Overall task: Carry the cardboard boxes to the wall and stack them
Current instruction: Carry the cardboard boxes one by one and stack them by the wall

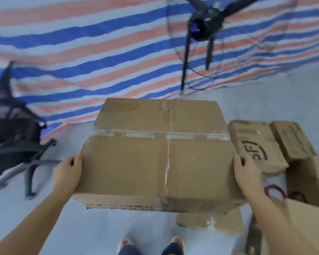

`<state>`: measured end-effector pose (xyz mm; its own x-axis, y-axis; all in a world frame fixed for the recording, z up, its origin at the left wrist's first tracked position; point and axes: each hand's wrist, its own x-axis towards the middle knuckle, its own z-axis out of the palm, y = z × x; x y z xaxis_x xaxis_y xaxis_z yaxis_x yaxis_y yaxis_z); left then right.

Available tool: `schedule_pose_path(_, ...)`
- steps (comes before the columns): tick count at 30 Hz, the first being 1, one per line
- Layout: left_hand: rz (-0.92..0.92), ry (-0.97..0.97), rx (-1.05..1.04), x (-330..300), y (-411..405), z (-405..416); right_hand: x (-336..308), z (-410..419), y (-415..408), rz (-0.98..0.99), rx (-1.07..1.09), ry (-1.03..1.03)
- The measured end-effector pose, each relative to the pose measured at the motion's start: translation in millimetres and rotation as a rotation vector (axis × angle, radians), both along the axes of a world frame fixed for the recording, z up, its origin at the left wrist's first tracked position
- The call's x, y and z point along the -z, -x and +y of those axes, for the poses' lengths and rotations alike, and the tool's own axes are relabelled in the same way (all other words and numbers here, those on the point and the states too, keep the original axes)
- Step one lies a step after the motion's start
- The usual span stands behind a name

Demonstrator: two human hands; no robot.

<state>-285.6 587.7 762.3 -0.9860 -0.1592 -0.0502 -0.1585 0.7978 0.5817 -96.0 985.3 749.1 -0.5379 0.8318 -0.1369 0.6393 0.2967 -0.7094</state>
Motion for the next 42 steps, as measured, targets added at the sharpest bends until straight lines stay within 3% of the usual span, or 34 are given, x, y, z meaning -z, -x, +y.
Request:
schedule_pose_path(8,0.004,-0.091,-0.457,-7.3,-129.5,-202.9,-9.8,-162.0,67.8,0.038,-0.437,-0.043)
schedule_pose_path(17,0.002,-0.109,-1.027,-14.4,-373.3,-446.9,7.3,-474.1,51.0,0.003,-1.017,0.002)
schedule_pose_path(26,0.040,-0.055,-1.488,-8.8,-578.8,-543.6,-0.2,-722.8,-8.0,-0.040,-1.498,0.025)
schedule_pose_path(34,0.097,-0.070,-1.660,5.3,-610.1,-602.9,-4.0,-862.1,-1.0,-0.003,-1.682,-0.068)
schedule_pose_path(42,0.104,-0.098,-1.719,19.7,-574.3,-742.2,6.8,-1024.7,49.2,0.016,-1.731,-0.095)
